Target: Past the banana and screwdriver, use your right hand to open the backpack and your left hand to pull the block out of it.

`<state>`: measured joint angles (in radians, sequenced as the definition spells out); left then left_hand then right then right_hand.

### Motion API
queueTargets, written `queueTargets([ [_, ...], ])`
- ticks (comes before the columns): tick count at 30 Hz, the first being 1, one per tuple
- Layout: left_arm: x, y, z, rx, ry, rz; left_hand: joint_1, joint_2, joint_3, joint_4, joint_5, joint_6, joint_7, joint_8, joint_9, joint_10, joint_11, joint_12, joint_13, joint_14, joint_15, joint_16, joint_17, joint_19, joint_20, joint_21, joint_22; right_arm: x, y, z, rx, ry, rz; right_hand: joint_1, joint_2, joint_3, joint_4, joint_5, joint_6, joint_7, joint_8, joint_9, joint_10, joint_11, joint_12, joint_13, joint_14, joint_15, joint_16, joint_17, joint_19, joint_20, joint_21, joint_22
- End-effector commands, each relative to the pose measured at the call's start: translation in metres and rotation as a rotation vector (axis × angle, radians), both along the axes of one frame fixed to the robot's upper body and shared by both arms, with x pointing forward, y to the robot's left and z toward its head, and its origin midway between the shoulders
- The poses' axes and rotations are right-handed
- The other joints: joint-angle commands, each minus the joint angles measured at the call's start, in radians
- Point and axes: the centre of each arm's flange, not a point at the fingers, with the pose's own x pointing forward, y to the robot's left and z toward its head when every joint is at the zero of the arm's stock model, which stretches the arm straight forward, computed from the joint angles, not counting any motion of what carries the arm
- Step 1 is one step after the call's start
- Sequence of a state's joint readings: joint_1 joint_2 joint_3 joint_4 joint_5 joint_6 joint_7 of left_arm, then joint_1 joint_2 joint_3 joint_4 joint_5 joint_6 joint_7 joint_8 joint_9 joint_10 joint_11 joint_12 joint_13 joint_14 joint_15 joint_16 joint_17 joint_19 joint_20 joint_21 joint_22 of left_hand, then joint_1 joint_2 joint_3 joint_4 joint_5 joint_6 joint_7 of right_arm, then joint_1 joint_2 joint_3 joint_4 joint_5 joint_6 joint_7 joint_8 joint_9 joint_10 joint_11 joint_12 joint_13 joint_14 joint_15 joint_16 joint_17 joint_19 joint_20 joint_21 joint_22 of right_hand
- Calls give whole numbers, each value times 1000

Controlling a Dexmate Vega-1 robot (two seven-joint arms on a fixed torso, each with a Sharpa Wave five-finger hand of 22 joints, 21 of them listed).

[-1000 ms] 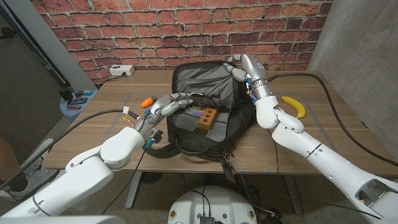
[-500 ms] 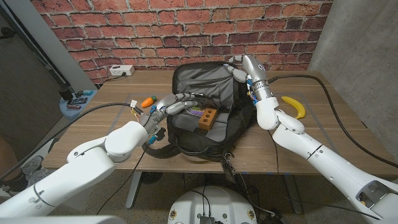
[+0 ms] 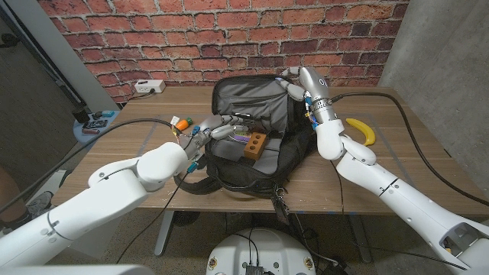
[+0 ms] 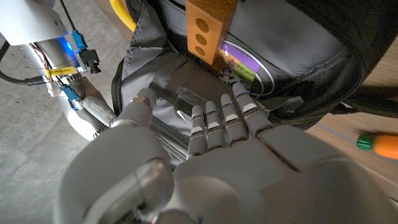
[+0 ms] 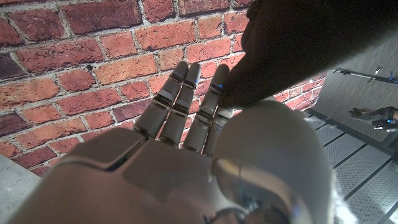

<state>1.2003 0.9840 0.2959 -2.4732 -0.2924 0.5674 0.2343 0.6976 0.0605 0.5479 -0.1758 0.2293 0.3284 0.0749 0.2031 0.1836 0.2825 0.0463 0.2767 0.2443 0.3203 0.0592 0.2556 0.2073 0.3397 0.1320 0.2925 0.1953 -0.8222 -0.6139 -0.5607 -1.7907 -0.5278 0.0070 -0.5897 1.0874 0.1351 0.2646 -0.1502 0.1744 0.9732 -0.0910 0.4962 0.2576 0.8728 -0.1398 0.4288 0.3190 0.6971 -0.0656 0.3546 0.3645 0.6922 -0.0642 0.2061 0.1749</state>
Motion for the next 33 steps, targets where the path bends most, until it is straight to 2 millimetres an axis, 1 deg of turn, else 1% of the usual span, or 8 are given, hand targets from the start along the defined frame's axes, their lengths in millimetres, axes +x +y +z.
queueTargets([
  [1,-7,-11,9,47,16,81,11,-6,-9,0,1,1,11,0,6,14,0,9,5,13,0,9,4,16,1,7,4,2,-3,5,-3,-14,10,10,11,-1,0,9,4,-6,7,3,0,3,-2,1,9,-166,-3,2,-4,-103,4,2],
  [6,-9,-15,10,53,16,116,13,-8,-14,2,1,0,13,0,6,15,5,9,7,19,2,12,6,23,2,10,5,3,-3,6,-4,-17,16,11,11,-1,0,9,3,-7,7,3,1,3,-2,1,10,-167,-3,3,-3,-103,5,2],
  [14,-10,-23,12,80,41,150,9,-15,-29,9,0,-6,25,-3,6,17,14,10,11,31,6,19,12,30,11,14,7,5,-2,6,-4,-19,30,10,11,-3,1,9,3,-7,8,2,0,4,-3,1,11,-165,-5,4,-3,-102,5,2],
  [21,-7,-31,13,110,88,203,8,-21,-40,12,-1,-3,32,-2,6,21,23,12,16,40,10,25,17,33,19,16,8,7,-1,6,-6,-21,45,12,12,-4,1,9,3,-6,8,1,0,4,-4,3,12,-166,-6,5,-3,-102,5,2],
  [24,-5,-35,14,121,99,224,4,-24,-47,15,-3,2,42,0,6,24,29,14,18,46,13,28,20,33,21,17,9,8,-1,5,4,-23,48,12,12,-5,1,9,3,-7,9,2,2,4,-3,3,12,-166,-7,6,-3,-102,5,2],
  [26,-4,-39,15,131,107,228,2,-27,-52,16,-4,3,42,0,6,31,26,17,19,53,10,33,22,34,19,18,10,8,-1,5,7,-25,49,12,12,-5,1,9,3,-6,9,1,2,4,-3,3,12,-165,-7,5,-3,-102,5,2],
  [33,3,-51,18,173,137,231,-8,-31,-63,22,-6,-7,51,-4,6,30,35,16,23,58,15,38,27,33,21,18,11,8,-2,2,8,-28,61,13,12,-6,1,9,3,-7,9,1,1,4,-4,3,13,-166,-8,7,-3,-102,5,2],
])
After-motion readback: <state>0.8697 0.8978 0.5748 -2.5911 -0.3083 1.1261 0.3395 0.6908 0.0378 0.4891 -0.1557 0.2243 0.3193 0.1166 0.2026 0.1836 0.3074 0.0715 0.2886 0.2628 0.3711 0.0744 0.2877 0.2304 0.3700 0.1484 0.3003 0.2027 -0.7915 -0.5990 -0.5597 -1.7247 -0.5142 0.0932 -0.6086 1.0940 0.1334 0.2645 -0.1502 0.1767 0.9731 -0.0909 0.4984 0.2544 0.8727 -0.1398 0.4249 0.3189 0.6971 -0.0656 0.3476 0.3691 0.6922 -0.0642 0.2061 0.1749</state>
